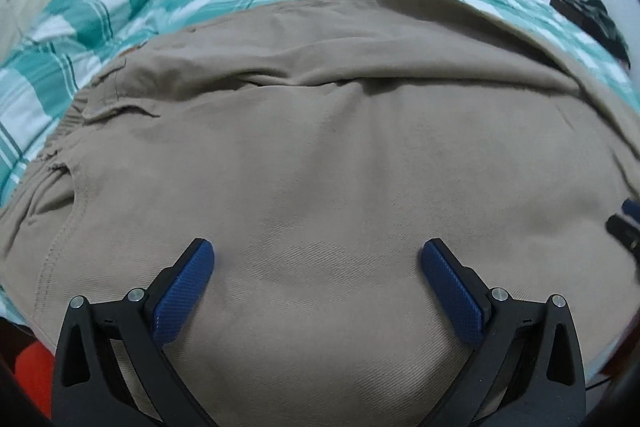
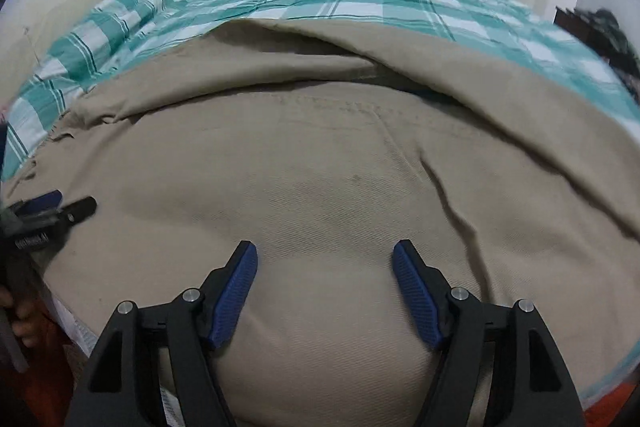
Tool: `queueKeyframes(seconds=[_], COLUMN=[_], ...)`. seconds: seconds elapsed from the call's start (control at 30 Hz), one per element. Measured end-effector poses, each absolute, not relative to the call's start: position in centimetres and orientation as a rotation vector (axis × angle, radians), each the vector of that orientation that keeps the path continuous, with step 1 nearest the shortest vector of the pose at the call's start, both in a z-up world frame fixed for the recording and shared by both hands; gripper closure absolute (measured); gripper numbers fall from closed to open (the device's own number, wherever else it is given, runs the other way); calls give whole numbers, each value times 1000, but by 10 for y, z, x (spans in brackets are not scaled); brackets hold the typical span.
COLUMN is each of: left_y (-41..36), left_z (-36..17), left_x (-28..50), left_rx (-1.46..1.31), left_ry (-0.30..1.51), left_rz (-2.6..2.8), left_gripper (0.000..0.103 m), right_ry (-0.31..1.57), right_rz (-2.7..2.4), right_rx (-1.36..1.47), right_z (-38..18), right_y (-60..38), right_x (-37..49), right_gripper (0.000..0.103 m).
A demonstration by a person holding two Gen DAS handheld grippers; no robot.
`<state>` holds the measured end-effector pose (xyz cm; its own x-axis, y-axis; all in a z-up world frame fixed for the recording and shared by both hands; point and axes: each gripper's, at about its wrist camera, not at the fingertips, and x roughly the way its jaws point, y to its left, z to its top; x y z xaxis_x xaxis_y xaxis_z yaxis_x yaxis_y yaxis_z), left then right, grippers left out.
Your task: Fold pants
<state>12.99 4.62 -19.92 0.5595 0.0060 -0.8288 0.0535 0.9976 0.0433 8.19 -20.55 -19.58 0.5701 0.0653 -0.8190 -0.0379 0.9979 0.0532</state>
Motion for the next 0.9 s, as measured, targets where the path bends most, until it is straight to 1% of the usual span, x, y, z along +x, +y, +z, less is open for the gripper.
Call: queueKeyframes(seconds=[0.13, 0.6, 0.73, 0.77, 0.8, 0.9], left_y=[44, 41, 41, 41, 41, 41], left_z=[-201, -203, -203, -203, -204, -204], left_x=[129, 124, 123, 123, 122, 122], left_rx=[86, 115, 116, 116, 115, 116], left_ry=[969, 948, 948, 946, 945, 943], left_rz=[-18, -35, -37, -37, -36, -34], left_gripper=[1, 1, 1, 1, 1, 1], right_ry=[933, 912, 965, 983, 980, 862], right_rz=[88, 82, 97, 110, 135, 75], right_rx=[-11, -8, 9, 36, 127, 431], right_z=[-201, -196, -187, -181, -170, -143], right_y=[-209, -207, -208, -212, -225, -285], right_x=[77, 80, 85, 87, 88, 82], right_gripper=[30, 29, 29, 29, 30, 29])
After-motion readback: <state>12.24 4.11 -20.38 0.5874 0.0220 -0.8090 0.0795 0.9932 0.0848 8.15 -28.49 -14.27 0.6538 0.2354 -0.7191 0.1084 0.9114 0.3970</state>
